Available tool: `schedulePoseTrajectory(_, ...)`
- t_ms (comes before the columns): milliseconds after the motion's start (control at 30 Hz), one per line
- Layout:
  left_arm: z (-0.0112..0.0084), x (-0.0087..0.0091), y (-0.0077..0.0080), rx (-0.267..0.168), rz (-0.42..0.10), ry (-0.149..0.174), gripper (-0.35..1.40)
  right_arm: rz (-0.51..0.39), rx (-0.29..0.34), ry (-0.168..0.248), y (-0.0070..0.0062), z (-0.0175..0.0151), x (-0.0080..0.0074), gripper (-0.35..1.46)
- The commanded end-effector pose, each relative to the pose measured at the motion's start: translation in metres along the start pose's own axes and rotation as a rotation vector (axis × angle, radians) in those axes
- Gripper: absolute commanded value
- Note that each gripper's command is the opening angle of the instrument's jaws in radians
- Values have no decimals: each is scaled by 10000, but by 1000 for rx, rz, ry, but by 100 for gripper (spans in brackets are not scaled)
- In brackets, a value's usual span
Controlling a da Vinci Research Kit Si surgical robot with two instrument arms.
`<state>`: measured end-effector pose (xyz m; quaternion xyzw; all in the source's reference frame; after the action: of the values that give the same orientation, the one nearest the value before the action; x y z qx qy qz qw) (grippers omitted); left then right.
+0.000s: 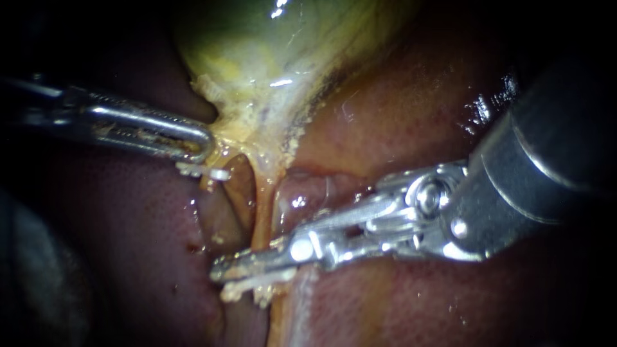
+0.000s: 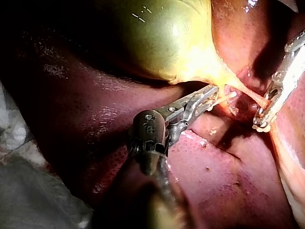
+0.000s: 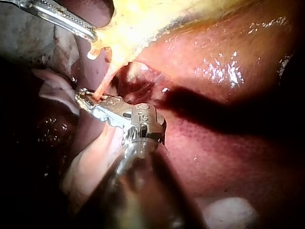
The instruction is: Going back second clip right tube
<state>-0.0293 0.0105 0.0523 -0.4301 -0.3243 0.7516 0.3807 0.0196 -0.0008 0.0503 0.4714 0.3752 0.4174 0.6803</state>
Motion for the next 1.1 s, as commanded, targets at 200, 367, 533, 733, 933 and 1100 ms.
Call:
schedulePoseTrajectory(200,0,0,0,0,0,0,-35,0,14,10,3,0,0,-13)
schedulePoseTrajectory(367,0,0,0,0,0,0,-35,-116,44,40,12,7,-1,31)
schedulePoseTrajectory(533,0,0,0,0,0,0,-35,-236,39,49,33,23,-12,46)
schedulePoseTrajectory(733,0,0,0,0,0,0,-35,-382,-18,111,64,24,-27,50)
schedulePoseTrajectory(933,-1,0,0,-1,1,0,-35,-491,-38,131,77,3,-30,50)
schedulePoseTrajectory(1100,-2,-1,0,-1,1,0,-35,-591,-41,133,78,-19,-37,50)
